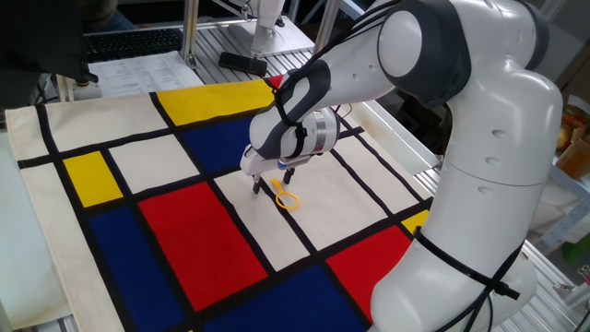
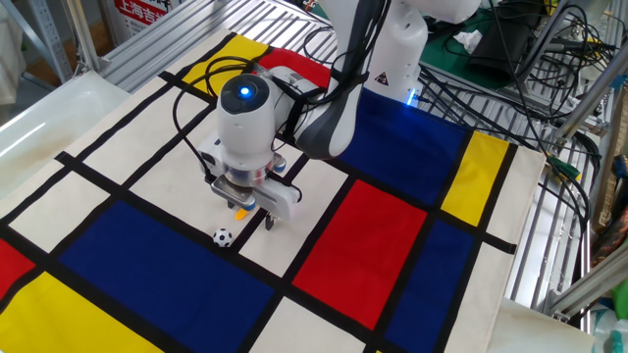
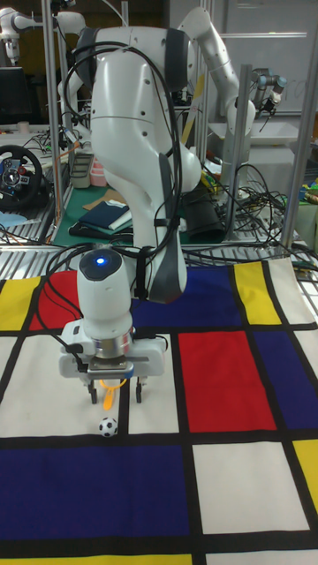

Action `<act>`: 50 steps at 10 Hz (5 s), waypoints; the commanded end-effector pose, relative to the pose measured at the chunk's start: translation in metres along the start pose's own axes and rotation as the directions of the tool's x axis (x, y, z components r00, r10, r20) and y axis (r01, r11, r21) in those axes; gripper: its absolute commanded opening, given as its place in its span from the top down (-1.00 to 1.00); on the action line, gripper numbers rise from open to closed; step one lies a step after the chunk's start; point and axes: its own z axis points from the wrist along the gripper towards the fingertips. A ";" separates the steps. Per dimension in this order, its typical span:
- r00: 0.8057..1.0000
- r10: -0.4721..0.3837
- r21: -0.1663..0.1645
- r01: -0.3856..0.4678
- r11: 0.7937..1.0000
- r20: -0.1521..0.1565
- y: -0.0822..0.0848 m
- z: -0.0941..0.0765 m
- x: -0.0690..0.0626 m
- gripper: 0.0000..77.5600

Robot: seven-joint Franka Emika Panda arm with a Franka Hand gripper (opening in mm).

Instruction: Attach the bubble ring to the ball

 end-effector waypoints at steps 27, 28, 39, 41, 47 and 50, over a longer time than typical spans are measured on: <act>0.997 0.082 0.043 -0.082 0.996 -0.010 0.000 -0.030 -0.003 0.97; 0.996 0.094 0.043 -0.093 0.995 -0.009 -0.001 -0.034 -0.004 0.97; 0.951 0.310 0.042 -0.310 0.950 0.006 0.009 -0.069 -0.057 0.97; 0.940 0.342 0.044 -0.342 0.939 0.008 0.009 -0.075 -0.070 0.97; 0.917 0.398 0.055 -0.399 0.915 0.017 -0.006 -0.075 -0.096 0.97; 0.890 0.455 0.059 -0.456 0.888 0.021 -0.018 -0.076 -0.111 0.97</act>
